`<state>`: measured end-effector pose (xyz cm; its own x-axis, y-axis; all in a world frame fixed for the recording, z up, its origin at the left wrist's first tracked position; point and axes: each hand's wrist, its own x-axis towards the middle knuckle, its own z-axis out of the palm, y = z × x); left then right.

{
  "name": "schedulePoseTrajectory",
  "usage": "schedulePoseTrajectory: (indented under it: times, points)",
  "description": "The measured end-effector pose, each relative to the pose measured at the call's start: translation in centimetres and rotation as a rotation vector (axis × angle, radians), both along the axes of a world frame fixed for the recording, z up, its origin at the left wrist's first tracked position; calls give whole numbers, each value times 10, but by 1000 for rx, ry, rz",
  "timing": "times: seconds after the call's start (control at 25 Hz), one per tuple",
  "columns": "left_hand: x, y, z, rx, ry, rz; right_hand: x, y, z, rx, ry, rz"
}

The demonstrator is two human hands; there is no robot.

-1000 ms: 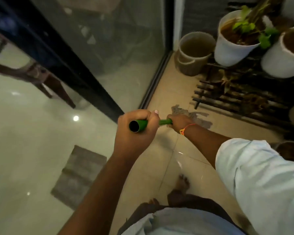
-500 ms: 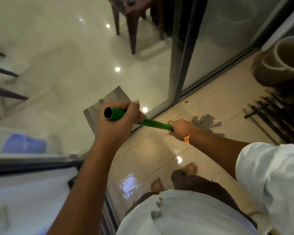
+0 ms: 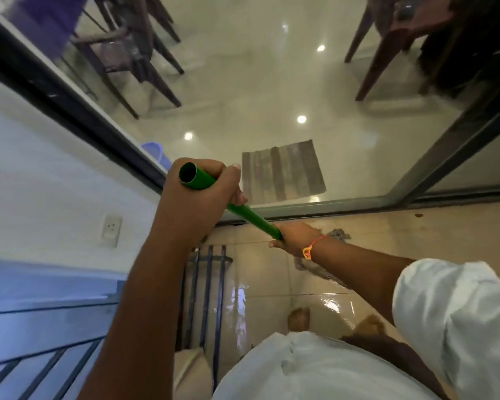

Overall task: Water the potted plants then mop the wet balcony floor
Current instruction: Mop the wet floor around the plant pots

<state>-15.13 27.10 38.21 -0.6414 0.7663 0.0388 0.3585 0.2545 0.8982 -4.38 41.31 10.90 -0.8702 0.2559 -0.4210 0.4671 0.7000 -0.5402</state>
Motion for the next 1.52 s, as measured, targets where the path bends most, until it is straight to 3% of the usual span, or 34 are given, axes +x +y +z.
schedulePoseTrajectory:
  times: [0.16,0.36,0.6,0.96,1.32,1.52]
  points:
    - [-10,-54,10,-45,90,135,-56,-55,5,-60,48,124]
    - [-5,-72,14,-123,253,122,-87,-93,7,-100,72,180]
    - [-8,-54,17,-109,120,123,-60,-65,18,-14,105,152]
    - [82,81,-6,-16,81,-214,95,74,14,71,3,-214]
    - [241,241,-45,42,98,-646,312,197,-1,163,-113,-642]
    - [344,301,-62,134,257,-958,423,237,-3,169,-95,-893]
